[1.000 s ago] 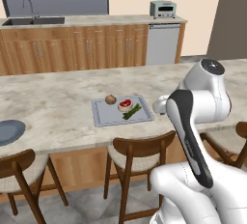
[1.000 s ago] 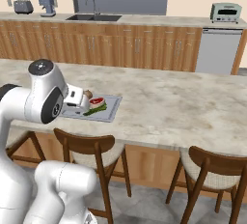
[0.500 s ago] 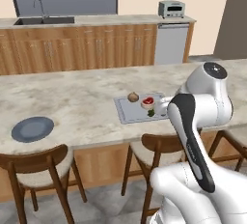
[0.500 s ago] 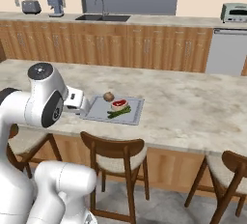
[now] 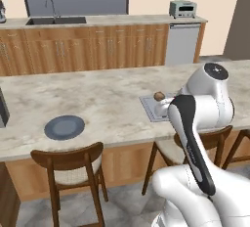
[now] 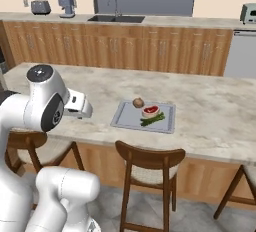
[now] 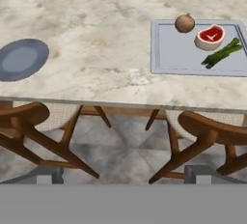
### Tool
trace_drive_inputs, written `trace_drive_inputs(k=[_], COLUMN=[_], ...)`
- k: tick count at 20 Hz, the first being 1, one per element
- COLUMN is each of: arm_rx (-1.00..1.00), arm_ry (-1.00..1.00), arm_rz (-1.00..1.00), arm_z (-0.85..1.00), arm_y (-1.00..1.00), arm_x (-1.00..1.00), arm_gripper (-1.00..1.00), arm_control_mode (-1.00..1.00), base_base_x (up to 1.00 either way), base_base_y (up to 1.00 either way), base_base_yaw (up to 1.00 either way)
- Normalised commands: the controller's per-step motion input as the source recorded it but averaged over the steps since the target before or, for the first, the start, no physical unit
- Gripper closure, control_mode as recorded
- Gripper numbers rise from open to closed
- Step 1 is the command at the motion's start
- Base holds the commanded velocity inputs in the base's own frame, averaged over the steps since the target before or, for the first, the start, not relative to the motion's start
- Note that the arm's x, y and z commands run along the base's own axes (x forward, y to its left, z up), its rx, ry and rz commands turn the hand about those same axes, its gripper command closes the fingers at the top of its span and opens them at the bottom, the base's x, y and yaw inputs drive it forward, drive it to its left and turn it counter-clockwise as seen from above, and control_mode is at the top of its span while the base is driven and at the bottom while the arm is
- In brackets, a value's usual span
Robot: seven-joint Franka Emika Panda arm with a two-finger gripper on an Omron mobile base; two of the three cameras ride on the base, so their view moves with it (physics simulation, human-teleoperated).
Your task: Create a steak meal by picking up the steak and asparagus from the tray and placing them on the plate. Leave the onion on the tray.
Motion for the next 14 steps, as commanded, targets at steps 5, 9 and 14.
trace_drive_inputs(k=[5,9,14], arm_rx=[0.0,0.0,0.0], arm_ry=[0.0,0.0,0.0], arm_rz=[0.0,0.0,0.0], arm_z=[0.0,0.0,0.0], arm_y=[0.0,0.0,0.0], arm_x=[0.0,0.0,0.0], arm_gripper=[-1.0,-1.0,-1.0], arm_control_mode=[1.0,1.0,1.0], base_base_x=[0.36,0.42,0.38], base_base_y=[0.35,0.36,0.27], base_base_yaw=[0.0,0.0,0.0])
